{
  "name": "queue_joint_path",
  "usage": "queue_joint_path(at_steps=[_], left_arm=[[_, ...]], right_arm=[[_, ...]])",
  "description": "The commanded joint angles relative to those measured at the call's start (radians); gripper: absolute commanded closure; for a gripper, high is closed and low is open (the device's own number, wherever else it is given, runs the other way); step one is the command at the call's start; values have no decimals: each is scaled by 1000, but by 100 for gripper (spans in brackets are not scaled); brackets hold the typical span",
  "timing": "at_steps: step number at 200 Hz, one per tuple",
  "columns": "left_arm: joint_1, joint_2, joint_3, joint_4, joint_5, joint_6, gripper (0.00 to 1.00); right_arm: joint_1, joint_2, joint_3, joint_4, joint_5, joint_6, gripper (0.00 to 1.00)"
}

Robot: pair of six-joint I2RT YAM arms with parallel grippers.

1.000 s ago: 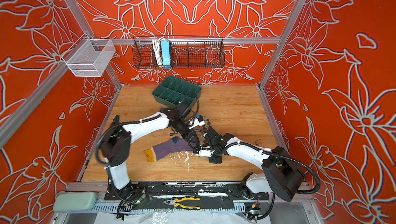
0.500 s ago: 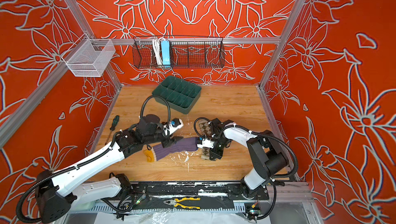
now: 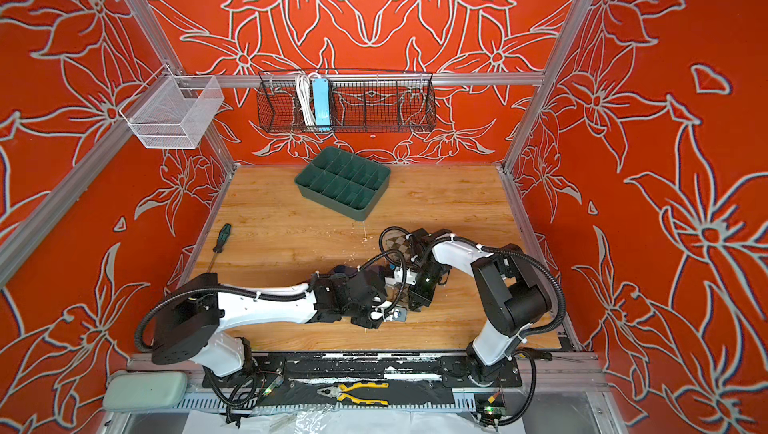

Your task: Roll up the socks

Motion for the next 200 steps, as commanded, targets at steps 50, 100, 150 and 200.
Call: queue_joint_path(at_steps=[50, 100, 150, 200], left_arm=[[-14, 146, 45, 114, 7, -52, 44], [-12, 207, 49, 129, 37, -93, 73], [19, 239, 82, 34, -35, -229, 97], [64, 218, 112, -128, -19, -271, 99]], right_arm=[[-6, 26, 31, -26, -38, 6, 100], [-6, 16, 31, -26, -43, 11, 100], [-6, -40, 3, -3, -1, 43, 100], [-9, -268, -90, 119, 290, 129, 47]])
